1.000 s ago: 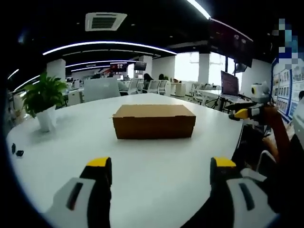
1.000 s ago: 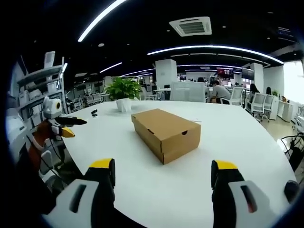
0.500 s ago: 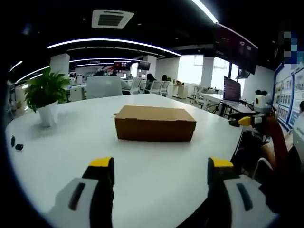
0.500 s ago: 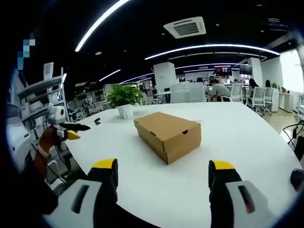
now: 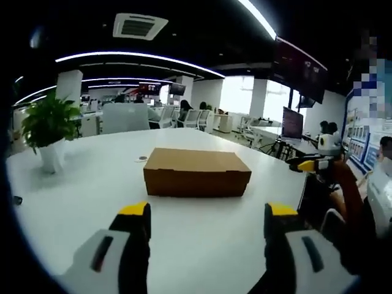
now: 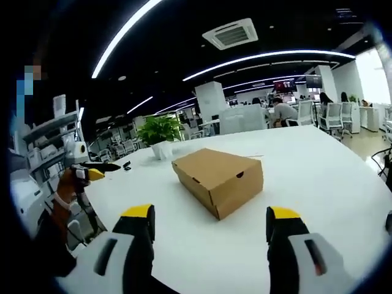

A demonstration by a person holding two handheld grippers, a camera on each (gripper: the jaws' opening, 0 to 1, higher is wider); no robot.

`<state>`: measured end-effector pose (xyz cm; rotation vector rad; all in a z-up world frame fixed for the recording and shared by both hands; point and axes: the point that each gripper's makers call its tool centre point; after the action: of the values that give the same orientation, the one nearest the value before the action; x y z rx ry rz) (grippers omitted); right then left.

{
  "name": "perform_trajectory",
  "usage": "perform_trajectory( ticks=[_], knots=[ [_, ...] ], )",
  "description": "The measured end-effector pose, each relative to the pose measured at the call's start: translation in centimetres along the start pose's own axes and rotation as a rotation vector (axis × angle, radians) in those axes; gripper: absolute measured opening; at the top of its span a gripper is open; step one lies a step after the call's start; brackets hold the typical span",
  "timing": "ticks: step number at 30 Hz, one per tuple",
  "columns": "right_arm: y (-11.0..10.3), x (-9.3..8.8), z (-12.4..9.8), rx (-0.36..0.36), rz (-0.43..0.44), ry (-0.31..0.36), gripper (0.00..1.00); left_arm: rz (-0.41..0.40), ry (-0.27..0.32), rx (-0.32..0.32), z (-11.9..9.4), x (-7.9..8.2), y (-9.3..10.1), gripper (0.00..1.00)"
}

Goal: Operate the shoe box by opening the lid, removing the specified soft item, and placing it in the target area until the item is outside and the box remains undamaged.

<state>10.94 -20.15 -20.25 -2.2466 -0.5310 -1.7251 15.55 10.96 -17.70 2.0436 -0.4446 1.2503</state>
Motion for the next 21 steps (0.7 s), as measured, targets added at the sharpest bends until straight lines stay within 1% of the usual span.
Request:
perform_trajectory(
  ticks=[4, 8, 11, 16, 21],
  knots=[
    [-0.1, 0.2, 0.6, 0.010, 0.007, 0.001, 0.75, -0.002, -0.007, -0.016, 0.6, 0.5, 0.0, 0.77],
    [0.1, 0.2, 1.5, 0.021, 0.021, -0.002, 0.74, 0.045, -0.034, 0.003, 1.3, 0.9, -0.7, 0.75],
    [0.3, 0.3, 2.2, 0.029, 0.035, 0.000, 0.74, 0.053, -0.046, 0.001, 2.2, 1.6, -1.3, 0.75],
    [0.8, 0.4, 3.4, 0.033, 0.048, -0.005, 0.72, 0.031, -0.062, -0.017, 3.7, 2.8, -2.4, 0.75],
    [1.4, 0.6, 4.7, 0.039, 0.055, -0.016, 0.72, 0.044, -0.082, -0.014, 5.3, 4.1, -3.9, 0.75]
  ],
)
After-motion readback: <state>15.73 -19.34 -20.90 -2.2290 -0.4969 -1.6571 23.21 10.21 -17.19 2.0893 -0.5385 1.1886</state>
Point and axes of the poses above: the point that each gripper's makers call its tool centre point, and the gripper's own axes: z roughly forward along the fingers, y roughly to its right, x roughly out of its top, and after that the axes turned 14 degrees about -z, right-handed
